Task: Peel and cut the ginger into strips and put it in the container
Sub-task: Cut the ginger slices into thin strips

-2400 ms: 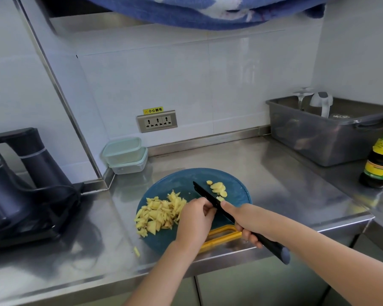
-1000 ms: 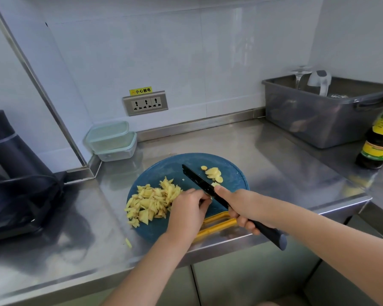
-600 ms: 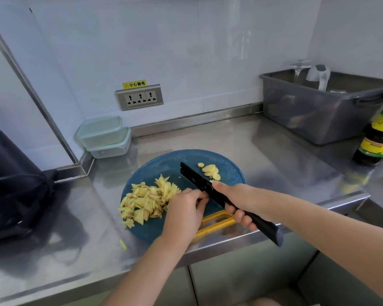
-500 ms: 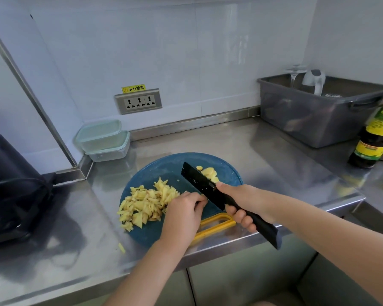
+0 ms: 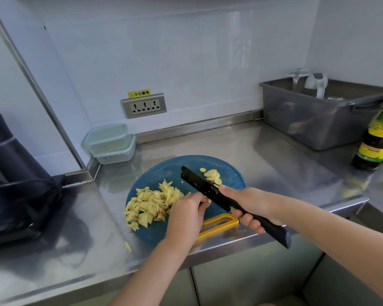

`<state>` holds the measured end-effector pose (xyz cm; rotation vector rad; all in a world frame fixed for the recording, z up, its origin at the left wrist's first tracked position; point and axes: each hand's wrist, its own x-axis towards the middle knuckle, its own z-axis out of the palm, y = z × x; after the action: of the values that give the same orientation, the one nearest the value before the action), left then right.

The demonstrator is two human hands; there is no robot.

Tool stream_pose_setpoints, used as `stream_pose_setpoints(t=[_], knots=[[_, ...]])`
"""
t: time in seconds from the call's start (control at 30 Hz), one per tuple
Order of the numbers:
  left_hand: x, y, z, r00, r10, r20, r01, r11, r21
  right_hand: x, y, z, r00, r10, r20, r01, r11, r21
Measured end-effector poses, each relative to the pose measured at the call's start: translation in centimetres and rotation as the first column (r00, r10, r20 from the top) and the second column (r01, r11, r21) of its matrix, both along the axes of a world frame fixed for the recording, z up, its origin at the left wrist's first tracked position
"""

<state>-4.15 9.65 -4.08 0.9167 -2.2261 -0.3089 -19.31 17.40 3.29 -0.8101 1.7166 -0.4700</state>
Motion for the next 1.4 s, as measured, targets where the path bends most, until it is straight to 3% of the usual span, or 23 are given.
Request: stream_pose_setpoints(t=[0.4,0.57,0.8,1.17,1.4], knots=[[0.0,-0.4,-0.3,1.0,-0.028,-0.013,0.028,0.999,0.029,2.2,-0.5,-0.4,0.977,-0.012,-0.211,0.028,0.997,0.073],[0.1,-0.4,-0.3,1.0,-0.027,0.001,0.027,0.999,0.029,2.3,-1.5,-0.2,0.99,-0.056,-0.13,0.069,0.993,0.094],[0.2,0.0,0.1,0.999,0.024,-0.047,-0.018,0.993,0.12,-0.2,-0.1,-1.0,0.986,-0.085,0.141,0.085,0.996,0.007],[0.3,0.2,0.4,0.999,0.023,-0.028,-0.019,0.993,0.121,-0.3,0.6,-0.5,1.0,0.009,0.022,-0.008,1.0,-0.026],[0.2,0.1,0.3,1.0,-0.001,-0.027,0.004,0.994,0.11,-0.1,0.5,-0.4,0.999,0.01,0.03,-0.01,1.0,-0.008]])
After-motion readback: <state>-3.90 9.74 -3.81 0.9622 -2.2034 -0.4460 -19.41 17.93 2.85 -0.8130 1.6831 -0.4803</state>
